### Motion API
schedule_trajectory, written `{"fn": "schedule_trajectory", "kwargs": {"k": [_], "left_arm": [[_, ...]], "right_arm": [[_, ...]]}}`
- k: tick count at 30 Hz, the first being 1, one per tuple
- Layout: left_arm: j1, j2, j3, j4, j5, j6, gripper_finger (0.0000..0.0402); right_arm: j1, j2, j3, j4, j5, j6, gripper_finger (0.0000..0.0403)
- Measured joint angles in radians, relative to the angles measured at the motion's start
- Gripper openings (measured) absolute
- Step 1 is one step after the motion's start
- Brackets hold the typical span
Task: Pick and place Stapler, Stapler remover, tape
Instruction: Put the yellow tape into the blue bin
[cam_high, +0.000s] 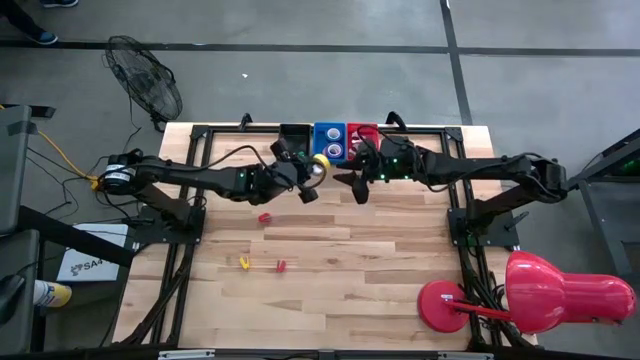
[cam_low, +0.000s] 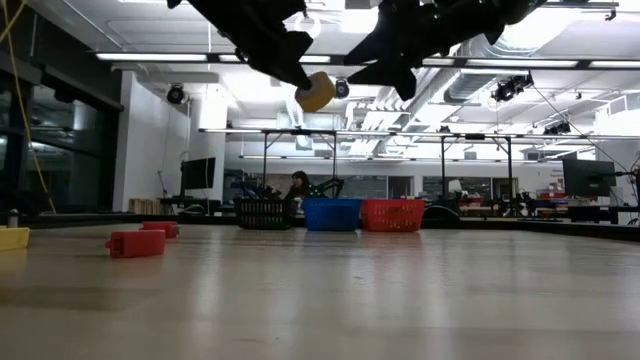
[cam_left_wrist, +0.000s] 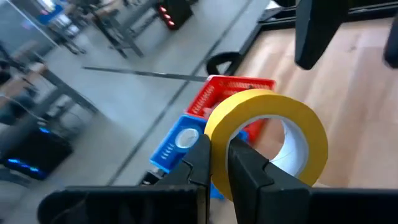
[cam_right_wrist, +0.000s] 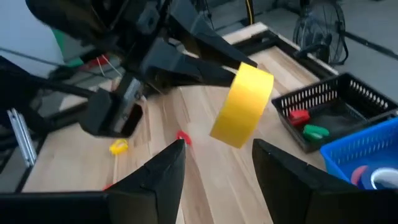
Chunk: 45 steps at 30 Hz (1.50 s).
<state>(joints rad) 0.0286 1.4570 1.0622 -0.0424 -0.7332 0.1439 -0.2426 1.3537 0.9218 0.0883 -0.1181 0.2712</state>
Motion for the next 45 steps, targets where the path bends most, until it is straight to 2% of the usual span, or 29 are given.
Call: {"fn": "schedule_trajectory", "kwargs": {"k": [5, 9, 13, 17, 21, 29, 38, 45], "left_arm": [[-0.001, 0.001, 0.0, 0.011, -0.055, 0.016, 0.0024], [-0.003, 0.001, 0.0, 0.054, -0.057, 0.073, 0.0024], [-0.002, 0.001, 0.0, 0.055, -0.057, 0.088, 0.0024], [-0.002, 0.001, 0.0, 0.055, -0.057, 0.088, 0.0024], [-0.002, 0.002, 0.0, 0.055, -0.06, 0.088, 0.0024], [-0.002, 0.002, 0.0, 0.074, -0.071, 0.108, 0.0024], [-0.002, 0.002, 0.0, 0.107, -0.07, 0.14, 0.0024], [-0.002, 0.002, 0.0, 0.099, -0.07, 0.14, 0.0024]], "right_arm": [[0.0, 0.001, 0.0, 0.037, 0.017, 0.0, 0.0179], [0.001, 0.01, 0.0, 0.061, 0.099, -0.041, 0.0183], [0.0, 0.016, 0.0, 0.079, 0.167, -0.047, 0.021], [0.001, 0.027, 0.0, 0.12, 0.148, -0.047, 0.0254], [0.001, 0.048, 0.0, 0.153, 0.085, -0.067, 0.0283], [0.001, 0.08, 0.0, 0.186, 0.158, -0.062, 0.0286], [0.001, 0.13, 0.0, 0.253, 0.134, -0.045, 0.0286], [0.0, 0.139, 0.001, 0.29, 0.158, -0.036, 0.0286]]}}
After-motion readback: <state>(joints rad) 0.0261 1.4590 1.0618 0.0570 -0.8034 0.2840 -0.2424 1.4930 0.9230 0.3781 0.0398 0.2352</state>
